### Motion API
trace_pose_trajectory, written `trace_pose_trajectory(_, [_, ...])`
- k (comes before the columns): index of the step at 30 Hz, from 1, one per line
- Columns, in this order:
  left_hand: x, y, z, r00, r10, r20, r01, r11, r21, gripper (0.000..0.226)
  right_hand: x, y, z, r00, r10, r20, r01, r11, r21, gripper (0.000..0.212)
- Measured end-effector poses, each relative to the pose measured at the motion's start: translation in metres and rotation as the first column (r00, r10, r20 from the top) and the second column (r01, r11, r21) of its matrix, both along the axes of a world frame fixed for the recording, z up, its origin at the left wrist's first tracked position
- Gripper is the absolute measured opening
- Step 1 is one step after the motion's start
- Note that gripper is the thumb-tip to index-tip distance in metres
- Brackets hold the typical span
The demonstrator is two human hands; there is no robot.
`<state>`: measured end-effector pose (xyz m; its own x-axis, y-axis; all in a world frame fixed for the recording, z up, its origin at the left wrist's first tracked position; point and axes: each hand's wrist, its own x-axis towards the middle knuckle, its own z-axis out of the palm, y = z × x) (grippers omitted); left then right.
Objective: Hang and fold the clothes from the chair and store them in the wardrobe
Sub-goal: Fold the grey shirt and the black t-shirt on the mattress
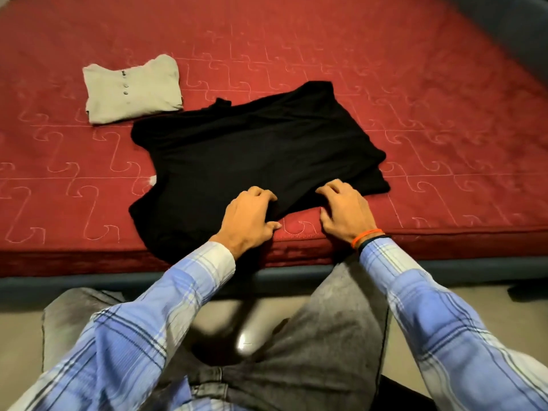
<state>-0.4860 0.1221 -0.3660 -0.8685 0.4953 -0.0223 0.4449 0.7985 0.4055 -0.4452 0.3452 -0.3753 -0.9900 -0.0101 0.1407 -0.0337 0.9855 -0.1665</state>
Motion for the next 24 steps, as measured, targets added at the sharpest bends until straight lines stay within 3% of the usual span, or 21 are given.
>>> trace_pose_trajectory(5, [-0.003,0.0,0.003,0.996,-0.026,-0.083,0.029,0.999,0.033,0.043,-0.015,0.008,-0.006,0.995,0.082,-0.047,-0.078,0.993,0.084,0.034])
trace_pose_trajectory(10, [-0.006,0.001,0.007,0.991,-0.053,-0.122,0.059,0.997,0.045,0.038,-0.011,0.018,-0.006,0.991,0.049,-0.128,-0.047,0.999,0.019,0.031])
trace_pose_trajectory(24, [-0.008,0.015,0.009,0.995,0.046,-0.093,-0.062,0.98,-0.187,0.027,-0.002,0.027,-0.011,0.939,0.058,-0.338,-0.028,0.995,0.092,0.024])
